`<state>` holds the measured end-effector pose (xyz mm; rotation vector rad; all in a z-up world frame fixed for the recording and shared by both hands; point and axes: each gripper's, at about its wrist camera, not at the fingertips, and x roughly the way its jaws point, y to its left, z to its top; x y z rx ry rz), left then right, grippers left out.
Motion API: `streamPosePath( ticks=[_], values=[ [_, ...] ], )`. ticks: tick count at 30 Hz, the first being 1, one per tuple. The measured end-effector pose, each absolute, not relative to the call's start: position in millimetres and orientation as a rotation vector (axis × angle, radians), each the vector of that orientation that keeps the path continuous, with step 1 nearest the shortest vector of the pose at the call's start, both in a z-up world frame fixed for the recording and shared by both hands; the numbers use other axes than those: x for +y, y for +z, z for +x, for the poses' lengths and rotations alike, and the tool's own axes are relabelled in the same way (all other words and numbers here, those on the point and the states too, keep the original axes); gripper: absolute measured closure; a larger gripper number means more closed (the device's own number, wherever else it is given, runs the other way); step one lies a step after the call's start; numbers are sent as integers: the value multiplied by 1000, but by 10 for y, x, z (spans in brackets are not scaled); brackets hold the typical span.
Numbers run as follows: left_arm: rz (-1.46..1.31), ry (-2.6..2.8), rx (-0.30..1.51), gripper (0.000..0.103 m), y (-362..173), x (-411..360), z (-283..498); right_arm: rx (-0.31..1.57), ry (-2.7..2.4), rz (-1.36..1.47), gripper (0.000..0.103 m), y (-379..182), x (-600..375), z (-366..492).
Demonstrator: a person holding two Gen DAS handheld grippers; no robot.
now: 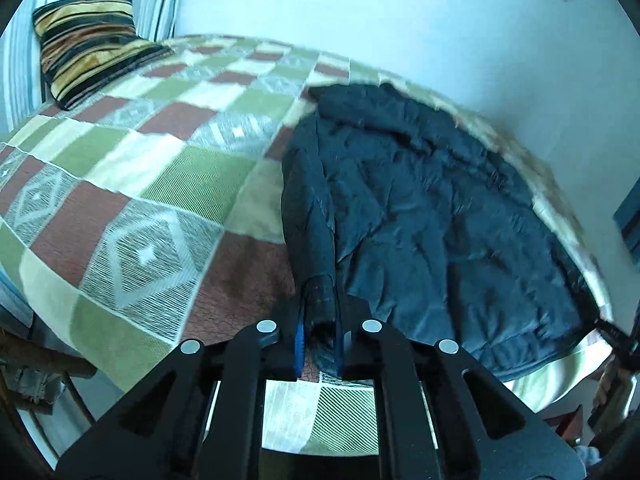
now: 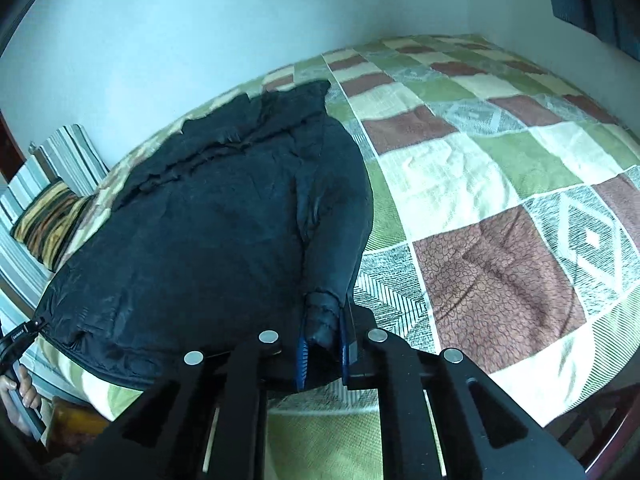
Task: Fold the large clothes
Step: 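Grasp the jacket hem with both grippers and lift it toward the collar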
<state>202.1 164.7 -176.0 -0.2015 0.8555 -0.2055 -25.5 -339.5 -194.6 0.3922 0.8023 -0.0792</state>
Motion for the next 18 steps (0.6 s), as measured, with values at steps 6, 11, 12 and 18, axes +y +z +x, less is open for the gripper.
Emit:
streamPosePath(
  ticks=[6, 11, 12, 18],
  values=[
    [-310, -214, 787, 94, -1383, 1794, 2162, 718, -28, 420, 93, -1613, -3416, -185],
    [-223, -182, 729, 94, -1136, 1611, 2546, 645, 11, 436, 94, -1296, -3496, 198],
    [-222, -187, 722, 94, -1089, 1593, 2635, 629, 16, 432, 94, -1225, -3503, 308],
    [-202, -181, 679, 94, -824, 1447, 3338, 587, 36, 457, 94, -952, -3591, 1079]
  ],
)
